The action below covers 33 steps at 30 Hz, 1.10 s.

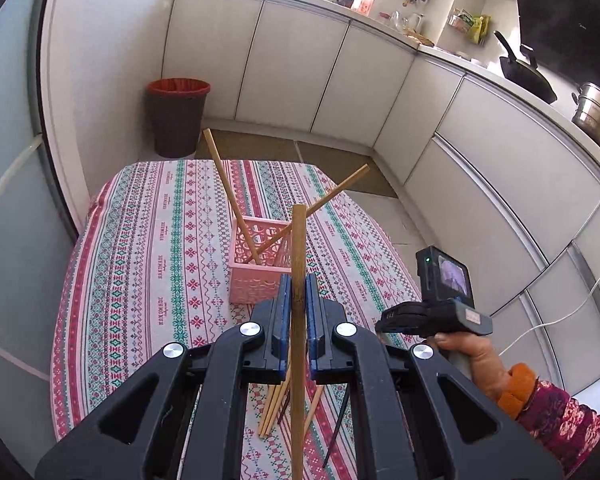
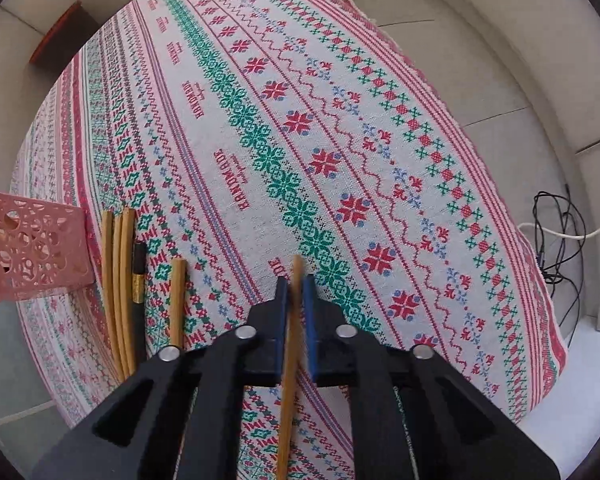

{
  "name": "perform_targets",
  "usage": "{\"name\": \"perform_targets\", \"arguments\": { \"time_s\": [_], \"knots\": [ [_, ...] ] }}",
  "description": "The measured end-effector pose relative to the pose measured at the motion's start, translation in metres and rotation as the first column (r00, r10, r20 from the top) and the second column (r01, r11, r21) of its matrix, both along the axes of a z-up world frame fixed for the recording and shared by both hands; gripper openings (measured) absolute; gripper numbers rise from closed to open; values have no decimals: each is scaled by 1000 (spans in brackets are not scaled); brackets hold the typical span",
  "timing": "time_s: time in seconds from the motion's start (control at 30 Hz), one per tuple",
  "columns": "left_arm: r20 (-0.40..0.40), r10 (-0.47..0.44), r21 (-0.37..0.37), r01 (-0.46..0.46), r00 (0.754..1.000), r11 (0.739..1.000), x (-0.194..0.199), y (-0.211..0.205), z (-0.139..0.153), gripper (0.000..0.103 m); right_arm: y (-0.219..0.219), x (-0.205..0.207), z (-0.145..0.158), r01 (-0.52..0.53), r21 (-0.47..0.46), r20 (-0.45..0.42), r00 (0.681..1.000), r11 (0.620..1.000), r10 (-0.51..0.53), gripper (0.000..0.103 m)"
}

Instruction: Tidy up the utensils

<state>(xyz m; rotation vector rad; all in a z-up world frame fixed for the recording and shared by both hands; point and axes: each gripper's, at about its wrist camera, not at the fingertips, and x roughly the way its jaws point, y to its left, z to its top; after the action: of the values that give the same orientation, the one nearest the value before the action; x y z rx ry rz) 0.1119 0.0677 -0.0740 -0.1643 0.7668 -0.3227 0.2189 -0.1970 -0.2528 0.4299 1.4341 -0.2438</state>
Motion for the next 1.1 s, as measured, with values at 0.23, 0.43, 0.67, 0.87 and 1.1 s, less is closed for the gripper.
{"name": "perform_targets", "arguments": {
  "time_s": [0.23, 0.43, 0.67, 0.87, 1.1],
  "knots": [
    [41, -19, -50, 21, 999, 999, -9, 3, 14, 6, -4, -35, 38, 14, 112, 162, 986, 994, -32, 5],
    [128, -39, -75, 48, 991, 996, -25, -1, 40, 6, 1, -88, 140, -115, 115, 374, 925, 987, 65, 5],
    [235, 6, -89, 15, 972, 996, -24, -8, 63, 6, 3, -107, 241, -209, 90, 537, 834, 974, 129, 5],
    [367, 138, -70, -120, 920, 990, 9, -10, 83, 6, 6, -102, 303, -247, 63, 619, 770, 967, 156, 5],
    [499, 269, -90, -259, 824, 962, 52, -16, 87, 6, 13, -74, 339, -275, 78, 671, 725, 958, 153, 5]
  ]
}}
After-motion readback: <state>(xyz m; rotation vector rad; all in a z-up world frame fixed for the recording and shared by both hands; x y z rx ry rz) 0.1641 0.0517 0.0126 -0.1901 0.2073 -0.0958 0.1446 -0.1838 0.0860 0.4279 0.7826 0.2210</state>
